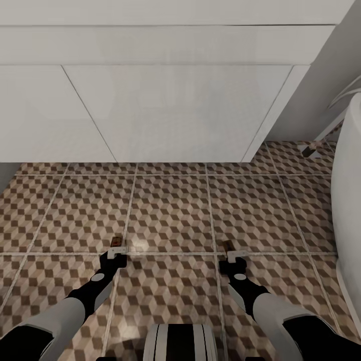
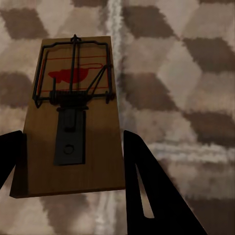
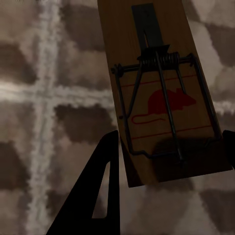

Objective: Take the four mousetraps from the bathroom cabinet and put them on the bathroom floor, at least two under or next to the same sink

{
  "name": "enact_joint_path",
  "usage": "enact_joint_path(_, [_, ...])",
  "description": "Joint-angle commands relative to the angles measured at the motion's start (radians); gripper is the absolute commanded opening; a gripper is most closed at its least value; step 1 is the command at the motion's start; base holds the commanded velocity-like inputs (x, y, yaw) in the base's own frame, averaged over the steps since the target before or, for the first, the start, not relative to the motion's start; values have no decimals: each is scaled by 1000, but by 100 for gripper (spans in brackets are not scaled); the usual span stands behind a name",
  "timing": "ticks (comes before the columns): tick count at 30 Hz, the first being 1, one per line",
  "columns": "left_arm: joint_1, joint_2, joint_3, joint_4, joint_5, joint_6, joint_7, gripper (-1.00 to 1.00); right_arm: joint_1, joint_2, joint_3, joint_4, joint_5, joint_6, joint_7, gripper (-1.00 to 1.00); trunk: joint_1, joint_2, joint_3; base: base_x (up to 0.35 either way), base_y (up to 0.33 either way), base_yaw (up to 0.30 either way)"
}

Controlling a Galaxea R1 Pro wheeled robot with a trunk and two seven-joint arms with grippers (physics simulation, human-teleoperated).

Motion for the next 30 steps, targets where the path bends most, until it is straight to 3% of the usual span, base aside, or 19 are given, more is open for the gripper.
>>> enact_joint_path(1, [0, 0, -9, 0, 3, -3, 4, -100, -1, 0, 7, 1, -3, -2, -5, -100, 0, 0, -1, 90, 0, 0])
enact_joint_path(30, [0, 0, -10, -1, 0, -5, 3, -100, -1, 0, 8, -7, 2, -3, -6, -100, 0, 0, -1, 290, 89, 0])
